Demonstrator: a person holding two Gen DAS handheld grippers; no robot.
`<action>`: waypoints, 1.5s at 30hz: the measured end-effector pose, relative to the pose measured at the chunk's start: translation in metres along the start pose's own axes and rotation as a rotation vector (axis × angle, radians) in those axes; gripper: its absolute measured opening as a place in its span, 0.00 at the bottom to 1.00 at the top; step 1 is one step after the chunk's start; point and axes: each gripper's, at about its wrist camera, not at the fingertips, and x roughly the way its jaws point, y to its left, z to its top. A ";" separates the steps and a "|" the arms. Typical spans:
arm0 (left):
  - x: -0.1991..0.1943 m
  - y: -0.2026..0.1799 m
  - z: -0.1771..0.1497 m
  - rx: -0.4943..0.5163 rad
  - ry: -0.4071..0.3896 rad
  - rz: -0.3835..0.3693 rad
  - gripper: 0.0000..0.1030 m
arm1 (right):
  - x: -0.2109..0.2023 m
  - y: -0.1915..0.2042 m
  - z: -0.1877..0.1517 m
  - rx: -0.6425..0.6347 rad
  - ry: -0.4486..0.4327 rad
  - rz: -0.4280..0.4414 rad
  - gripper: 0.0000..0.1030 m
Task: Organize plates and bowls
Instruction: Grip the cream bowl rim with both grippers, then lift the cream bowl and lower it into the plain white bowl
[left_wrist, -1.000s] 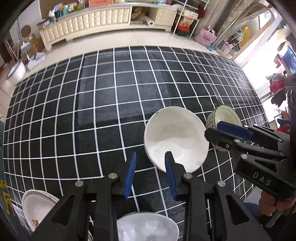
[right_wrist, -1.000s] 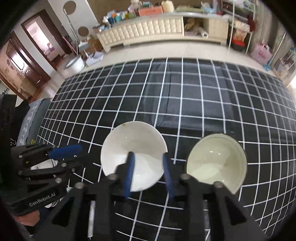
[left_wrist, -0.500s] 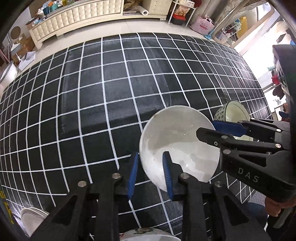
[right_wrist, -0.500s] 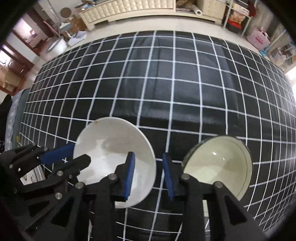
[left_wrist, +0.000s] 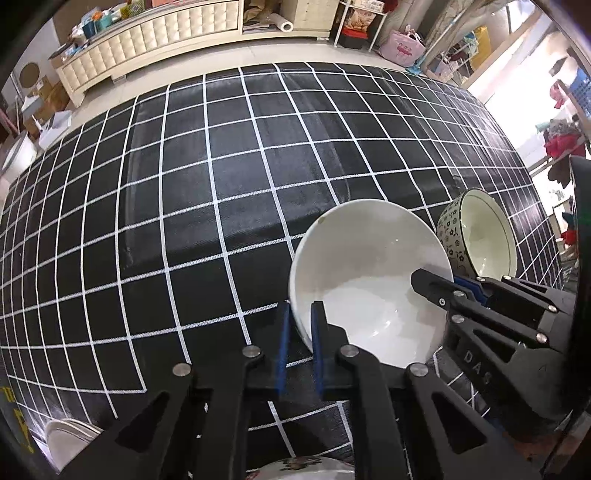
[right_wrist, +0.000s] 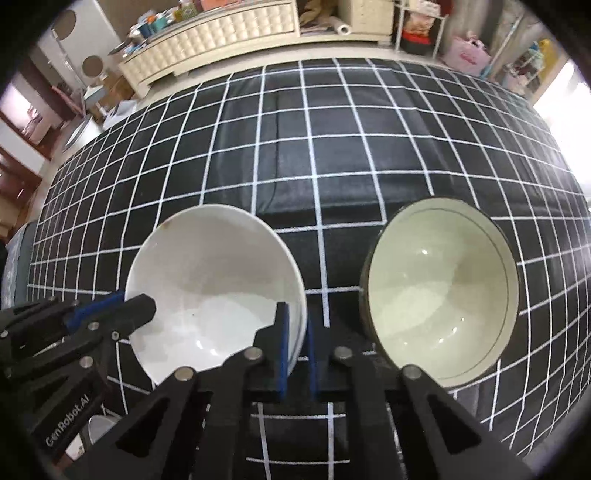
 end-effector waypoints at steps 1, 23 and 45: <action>0.000 -0.001 0.000 0.011 -0.001 0.006 0.10 | 0.001 0.003 -0.004 0.003 -0.010 -0.012 0.11; -0.037 0.001 -0.020 -0.028 -0.063 0.055 0.08 | -0.051 0.010 -0.016 0.086 -0.106 0.111 0.11; -0.112 0.036 -0.104 -0.099 -0.124 0.081 0.08 | -0.085 0.060 -0.055 -0.004 -0.119 0.163 0.11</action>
